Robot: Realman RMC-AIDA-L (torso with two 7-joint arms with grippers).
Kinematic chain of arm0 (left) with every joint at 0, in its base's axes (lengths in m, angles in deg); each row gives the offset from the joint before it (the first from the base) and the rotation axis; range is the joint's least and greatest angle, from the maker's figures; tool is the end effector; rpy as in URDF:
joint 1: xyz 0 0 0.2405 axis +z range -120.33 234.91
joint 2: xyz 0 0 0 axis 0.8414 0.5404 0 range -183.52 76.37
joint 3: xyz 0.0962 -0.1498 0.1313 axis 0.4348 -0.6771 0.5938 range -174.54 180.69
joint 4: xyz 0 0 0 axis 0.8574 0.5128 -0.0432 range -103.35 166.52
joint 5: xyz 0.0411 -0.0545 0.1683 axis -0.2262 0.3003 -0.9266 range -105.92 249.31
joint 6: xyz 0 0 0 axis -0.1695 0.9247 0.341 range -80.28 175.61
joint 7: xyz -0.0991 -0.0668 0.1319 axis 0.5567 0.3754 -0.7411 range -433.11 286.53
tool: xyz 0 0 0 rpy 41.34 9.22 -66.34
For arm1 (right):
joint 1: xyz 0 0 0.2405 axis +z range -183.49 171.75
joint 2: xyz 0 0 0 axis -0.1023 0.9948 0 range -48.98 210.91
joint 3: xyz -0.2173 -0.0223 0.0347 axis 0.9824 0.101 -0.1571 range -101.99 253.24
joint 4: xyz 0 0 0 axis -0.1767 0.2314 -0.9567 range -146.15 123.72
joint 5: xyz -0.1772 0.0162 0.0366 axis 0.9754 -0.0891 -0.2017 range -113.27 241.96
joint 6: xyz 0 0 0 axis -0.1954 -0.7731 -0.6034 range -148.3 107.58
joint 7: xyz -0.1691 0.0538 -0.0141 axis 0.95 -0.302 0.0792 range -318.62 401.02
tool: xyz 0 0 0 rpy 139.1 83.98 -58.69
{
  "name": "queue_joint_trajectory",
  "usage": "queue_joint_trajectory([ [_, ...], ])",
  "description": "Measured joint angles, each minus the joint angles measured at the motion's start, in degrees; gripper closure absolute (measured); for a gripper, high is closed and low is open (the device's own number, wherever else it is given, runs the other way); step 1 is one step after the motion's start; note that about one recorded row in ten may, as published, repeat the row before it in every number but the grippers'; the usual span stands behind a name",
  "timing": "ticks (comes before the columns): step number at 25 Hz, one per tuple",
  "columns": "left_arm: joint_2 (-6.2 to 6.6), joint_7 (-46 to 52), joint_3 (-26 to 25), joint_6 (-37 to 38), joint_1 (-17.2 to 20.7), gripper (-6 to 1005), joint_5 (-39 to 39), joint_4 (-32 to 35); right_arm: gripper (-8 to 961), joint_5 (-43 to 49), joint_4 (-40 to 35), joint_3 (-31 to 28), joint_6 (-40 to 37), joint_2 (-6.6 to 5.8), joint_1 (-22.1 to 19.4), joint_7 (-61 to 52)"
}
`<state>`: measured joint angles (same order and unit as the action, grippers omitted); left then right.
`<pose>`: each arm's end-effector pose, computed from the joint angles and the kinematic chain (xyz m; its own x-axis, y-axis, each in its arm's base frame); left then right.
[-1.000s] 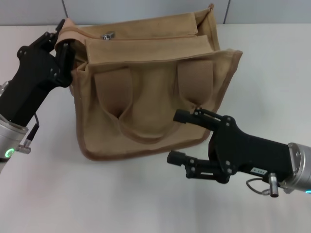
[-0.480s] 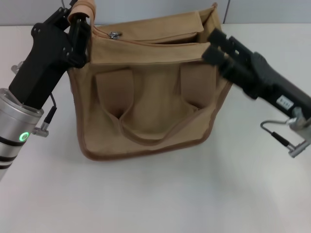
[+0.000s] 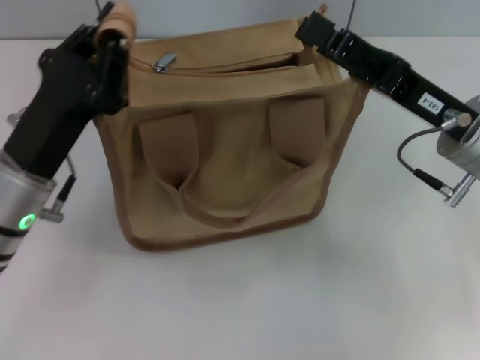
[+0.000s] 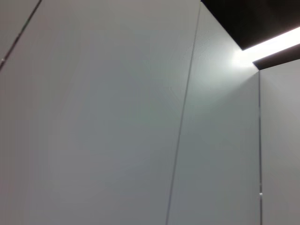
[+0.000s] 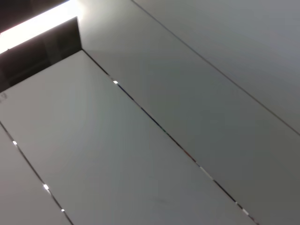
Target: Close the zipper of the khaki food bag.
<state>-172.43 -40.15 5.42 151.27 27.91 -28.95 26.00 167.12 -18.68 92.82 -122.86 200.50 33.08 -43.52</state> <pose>-0.1682 0.2875 0.0223 0.2685 -0.2267 0.9362 0.6180 -0.7050 -0.3480 0.1245 0.3016 -0.0007 0.1169 -0.5153 -0.8490 -0.5140 -0.7629 0.3922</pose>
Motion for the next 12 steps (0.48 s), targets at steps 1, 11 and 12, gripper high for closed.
queue_joint_trajectory([
  [1,0.09,0.0,-0.3,0.0,0.6,911,0.0,0.2,118,0.0,0.2,0.0,0.4,0.04,-0.2,0.7],
  [11,0.30,0.0,-2.6,-0.5,7.6,906,0.1,3.7,118,0.2,0.3,0.0,0.8,0.08,-1.8,4.4],
  [12,0.31,0.0,-2.6,-0.5,8.1,903,0.0,4.1,118,0.2,0.3,0.0,0.7,0.08,-1.8,4.6],
])
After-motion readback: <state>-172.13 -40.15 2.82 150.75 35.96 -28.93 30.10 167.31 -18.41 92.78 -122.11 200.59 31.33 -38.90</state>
